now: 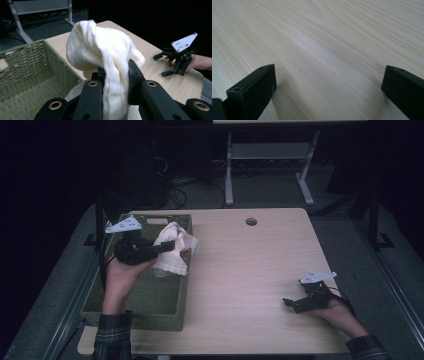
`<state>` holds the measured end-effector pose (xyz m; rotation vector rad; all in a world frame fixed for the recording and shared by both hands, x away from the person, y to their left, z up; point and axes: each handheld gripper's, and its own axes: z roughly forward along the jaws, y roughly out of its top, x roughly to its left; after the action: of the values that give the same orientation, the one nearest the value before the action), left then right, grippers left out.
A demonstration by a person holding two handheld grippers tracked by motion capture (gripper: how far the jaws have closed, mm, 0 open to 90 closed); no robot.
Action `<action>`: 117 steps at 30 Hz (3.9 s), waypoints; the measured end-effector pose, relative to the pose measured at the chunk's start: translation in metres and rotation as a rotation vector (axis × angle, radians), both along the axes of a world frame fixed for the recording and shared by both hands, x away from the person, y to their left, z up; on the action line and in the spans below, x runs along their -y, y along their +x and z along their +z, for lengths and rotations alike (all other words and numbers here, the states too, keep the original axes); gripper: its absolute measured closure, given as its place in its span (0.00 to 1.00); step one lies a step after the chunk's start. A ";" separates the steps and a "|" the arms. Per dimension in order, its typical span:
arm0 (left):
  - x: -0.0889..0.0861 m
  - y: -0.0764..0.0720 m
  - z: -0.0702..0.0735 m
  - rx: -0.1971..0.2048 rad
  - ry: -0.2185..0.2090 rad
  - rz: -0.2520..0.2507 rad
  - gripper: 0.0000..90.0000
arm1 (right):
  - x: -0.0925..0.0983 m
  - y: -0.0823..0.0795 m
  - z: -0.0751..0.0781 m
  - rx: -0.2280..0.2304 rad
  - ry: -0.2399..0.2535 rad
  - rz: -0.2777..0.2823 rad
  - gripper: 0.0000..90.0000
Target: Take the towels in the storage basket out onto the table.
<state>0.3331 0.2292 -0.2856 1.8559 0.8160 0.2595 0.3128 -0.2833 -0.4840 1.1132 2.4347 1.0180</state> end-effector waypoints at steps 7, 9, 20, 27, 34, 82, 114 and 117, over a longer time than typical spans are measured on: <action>0.026 0.005 0.009 0.024 -0.012 -0.060 0.86 | 0.000 0.000 0.000 0.000 0.000 0.000 0.00; 0.034 0.006 0.009 0.025 -0.014 -0.077 0.86 | 0.000 0.000 0.000 0.000 0.000 0.000 0.00; 0.079 0.010 0.005 0.019 0.004 -0.193 0.86 | 0.000 0.000 0.000 0.001 0.000 0.001 0.00; 0.103 0.011 0.001 0.009 0.010 -0.251 0.86 | 0.000 0.000 0.000 0.000 0.000 0.000 0.00; 0.129 0.012 -0.009 -0.006 0.016 -0.304 0.86 | 0.000 0.000 0.000 0.000 0.000 0.000 0.00; 0.246 0.007 -0.160 -0.183 0.302 -0.489 0.84 | 0.000 -0.001 0.000 0.000 0.000 0.006 0.00; 0.189 -0.018 -0.146 -0.211 0.269 -0.291 0.64 | 0.000 -0.001 0.000 0.000 0.000 0.007 0.00; 0.190 -0.017 -0.151 -0.237 0.295 -0.311 0.77 | 0.000 -0.001 0.000 0.000 0.000 0.007 0.00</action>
<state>0.3157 0.0387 -0.4362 2.2914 0.6581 -0.0416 0.3122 -0.2832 -0.4840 1.1047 2.4402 1.0205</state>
